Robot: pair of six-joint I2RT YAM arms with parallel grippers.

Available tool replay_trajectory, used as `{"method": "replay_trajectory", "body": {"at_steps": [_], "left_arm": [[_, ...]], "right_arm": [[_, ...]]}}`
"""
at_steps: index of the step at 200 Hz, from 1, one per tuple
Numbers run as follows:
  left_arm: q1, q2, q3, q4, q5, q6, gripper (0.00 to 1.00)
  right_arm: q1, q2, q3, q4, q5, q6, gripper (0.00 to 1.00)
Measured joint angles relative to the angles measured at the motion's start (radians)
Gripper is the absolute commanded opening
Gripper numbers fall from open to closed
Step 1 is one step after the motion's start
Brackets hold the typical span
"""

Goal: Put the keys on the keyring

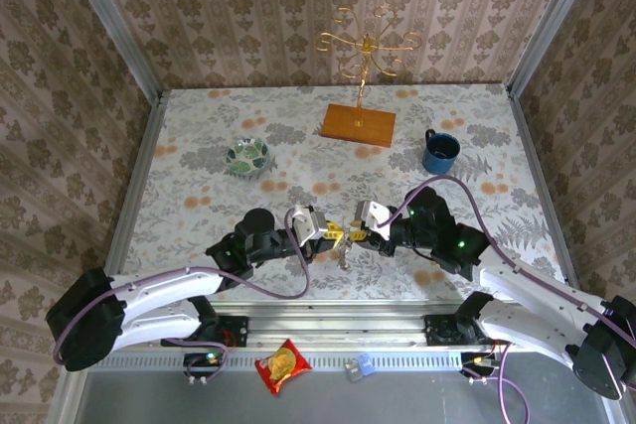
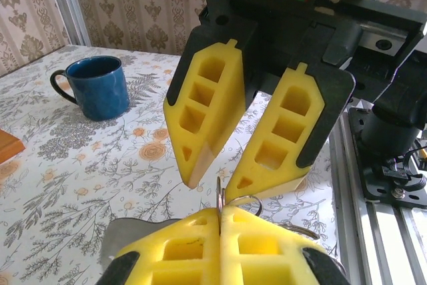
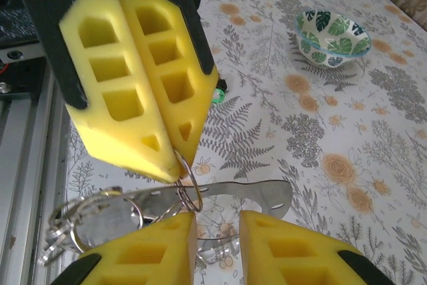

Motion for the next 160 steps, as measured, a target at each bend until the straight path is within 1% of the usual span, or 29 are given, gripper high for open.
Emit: {"method": "replay_trajectory", "body": {"at_steps": [82,95,102,105,130,152,160], "left_arm": [[0.000,0.012,0.000,0.022,0.005,0.000,0.00],[0.001,0.014,0.000,0.023,0.005,0.000,0.00],[0.001,0.014,0.000,0.023,0.004,0.000,0.00],[0.001,0.014,-0.001,0.023,0.003,0.000,0.00],[0.005,0.014,-0.007,0.024,0.003,0.000,0.00],[0.004,0.014,-0.011,0.022,0.002,0.007,0.19],[0.004,0.014,-0.011,0.020,0.002,0.017,0.21]], "right_arm": [[0.000,0.015,0.000,0.037,-0.055,0.022,0.13],[0.000,0.021,0.000,0.036,-0.062,0.029,0.09],[0.000,0.024,0.000,0.036,-0.066,0.032,0.04],[0.000,0.025,0.000,0.036,-0.068,0.028,0.00],[0.000,0.033,0.000,0.035,-0.083,0.032,0.00],[0.000,0.035,0.000,0.025,-0.086,0.019,0.00],[0.000,0.035,0.007,0.007,-0.087,0.005,0.00]]}}
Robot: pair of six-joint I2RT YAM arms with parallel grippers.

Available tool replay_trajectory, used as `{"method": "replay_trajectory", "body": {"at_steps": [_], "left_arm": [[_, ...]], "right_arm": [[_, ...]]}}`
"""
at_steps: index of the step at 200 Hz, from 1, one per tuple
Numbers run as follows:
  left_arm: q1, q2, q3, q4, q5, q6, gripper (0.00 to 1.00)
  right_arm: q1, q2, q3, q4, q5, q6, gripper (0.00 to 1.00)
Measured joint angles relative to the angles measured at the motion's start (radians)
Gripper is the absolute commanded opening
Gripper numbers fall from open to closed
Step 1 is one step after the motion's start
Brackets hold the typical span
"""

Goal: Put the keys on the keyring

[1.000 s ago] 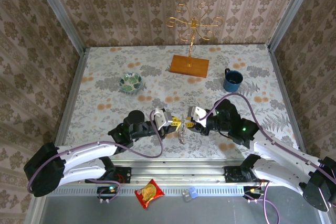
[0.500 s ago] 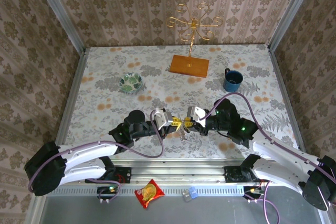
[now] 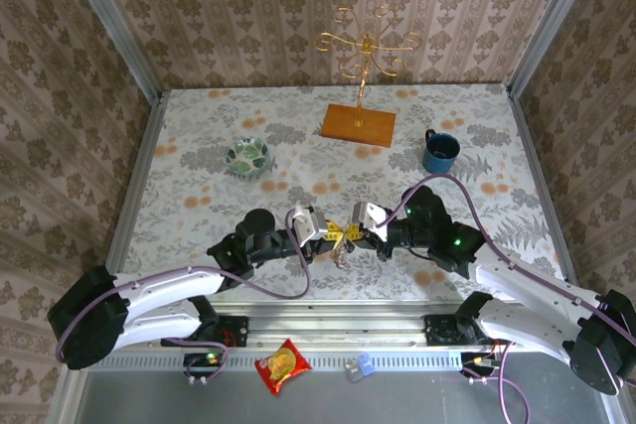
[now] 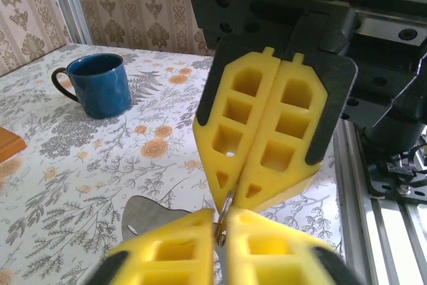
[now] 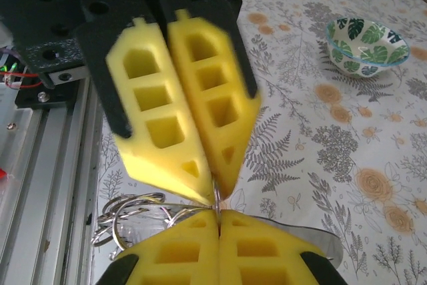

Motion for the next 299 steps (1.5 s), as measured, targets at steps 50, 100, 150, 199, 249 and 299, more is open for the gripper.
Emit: {"method": "replay_trajectory", "body": {"at_steps": [50,100,150,199,249,299], "left_arm": [[-0.005,-0.026,0.073,-0.224,0.001,0.113,0.22],[-0.005,-0.029,0.133,-0.385,0.010,0.207,0.13],[-0.005,-0.030,0.132,-0.401,0.035,0.222,0.00],[-0.004,-0.060,0.061,-0.259,0.042,0.176,0.00],[-0.004,-0.062,0.014,-0.148,0.057,0.135,0.00],[-0.003,-0.062,0.003,-0.100,0.060,0.116,0.00]], "right_arm": [[0.025,0.047,0.133,-0.198,0.022,-0.119,0.00],[0.095,0.109,0.226,-0.340,0.114,-0.223,0.00],[0.115,0.126,0.250,-0.370,0.142,-0.243,0.13],[0.055,0.045,0.132,-0.209,0.073,-0.130,0.20],[0.042,0.019,0.061,-0.116,0.032,-0.043,0.19],[0.040,0.018,0.056,-0.082,0.003,-0.015,0.12]]}}
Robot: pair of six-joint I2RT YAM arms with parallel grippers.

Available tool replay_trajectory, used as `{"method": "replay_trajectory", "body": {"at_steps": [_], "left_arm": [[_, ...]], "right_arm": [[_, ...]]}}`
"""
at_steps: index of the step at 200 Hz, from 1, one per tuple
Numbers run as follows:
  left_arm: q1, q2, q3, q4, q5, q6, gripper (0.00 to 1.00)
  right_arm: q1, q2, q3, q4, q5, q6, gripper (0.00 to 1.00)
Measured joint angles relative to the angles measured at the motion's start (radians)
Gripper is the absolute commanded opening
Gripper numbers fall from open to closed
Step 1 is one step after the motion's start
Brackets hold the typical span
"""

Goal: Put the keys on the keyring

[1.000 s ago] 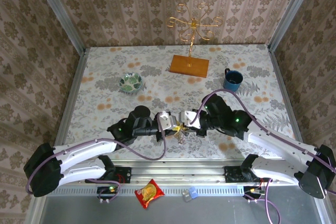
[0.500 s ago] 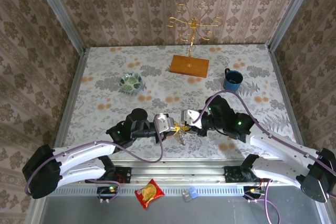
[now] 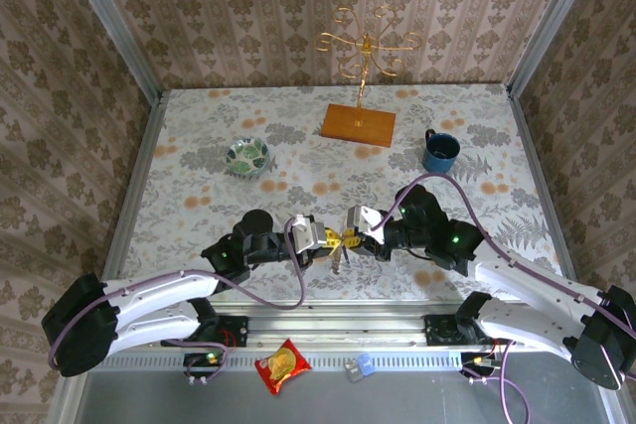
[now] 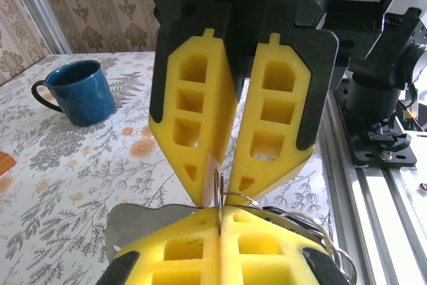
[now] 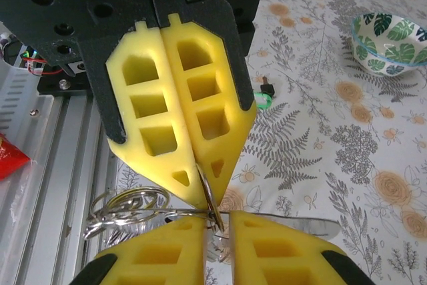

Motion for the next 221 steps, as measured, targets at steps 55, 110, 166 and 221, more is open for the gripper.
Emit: {"method": "replay_trajectory", "body": {"at_steps": [55,110,166,221], "left_arm": [[0.000,0.000,-0.003,-0.005,-0.012,-0.001,0.16],[-0.001,-0.006,0.058,-0.135,-0.016,0.047,0.17],[-0.001,0.002,0.115,-0.240,-0.002,0.097,0.00],[-0.001,0.000,0.116,-0.264,-0.012,0.099,0.00]], "right_arm": [[-0.005,0.001,-0.002,-0.016,-0.017,-0.014,0.00],[-0.004,0.064,0.117,-0.196,-0.013,-0.132,0.00],[0.018,0.124,0.201,-0.303,0.024,-0.197,0.00],[0.009,0.011,0.108,-0.221,0.055,-0.122,0.30]]}}
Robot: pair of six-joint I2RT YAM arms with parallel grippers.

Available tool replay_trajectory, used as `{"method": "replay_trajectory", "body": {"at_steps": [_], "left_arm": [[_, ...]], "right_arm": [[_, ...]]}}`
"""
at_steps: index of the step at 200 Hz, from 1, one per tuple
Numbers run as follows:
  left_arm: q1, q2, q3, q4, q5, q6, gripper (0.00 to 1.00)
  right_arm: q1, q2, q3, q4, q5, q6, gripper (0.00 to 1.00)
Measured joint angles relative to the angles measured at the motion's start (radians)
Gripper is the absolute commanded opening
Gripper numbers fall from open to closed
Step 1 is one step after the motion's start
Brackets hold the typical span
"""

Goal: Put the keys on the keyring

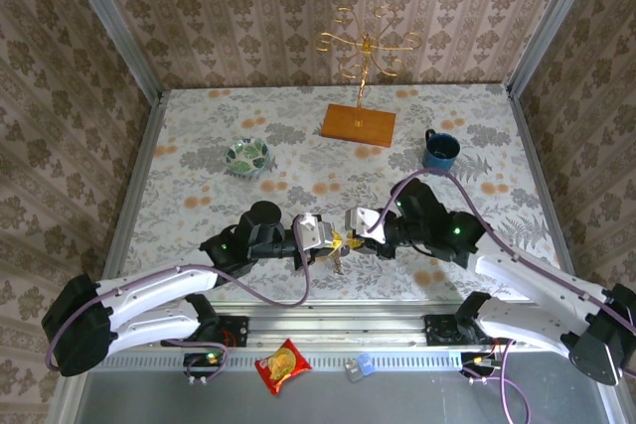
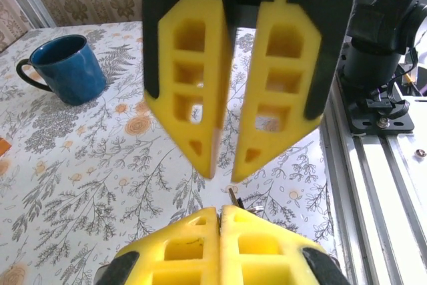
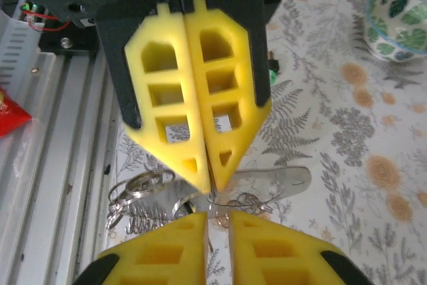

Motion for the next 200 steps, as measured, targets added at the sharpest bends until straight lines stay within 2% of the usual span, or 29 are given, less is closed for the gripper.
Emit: {"method": "replay_trajectory", "body": {"at_steps": [29,83,180,200], "left_arm": [[0.000,-0.014,-0.031,0.040,-0.011,-0.002,0.00],[0.000,-0.014,-0.067,0.118,-0.031,-0.026,0.00],[0.000,-0.014,-0.075,0.169,-0.033,-0.054,0.00],[0.000,-0.014,-0.075,0.176,-0.033,-0.060,0.00]], "right_arm": [[-0.001,-0.092,-0.104,0.063,0.053,0.085,0.36],[-0.001,-0.168,-0.172,0.114,0.113,0.164,0.37],[0.026,-0.057,-0.172,0.225,0.063,0.196,0.42],[0.026,-0.031,-0.172,0.249,0.050,0.196,0.38]]}}
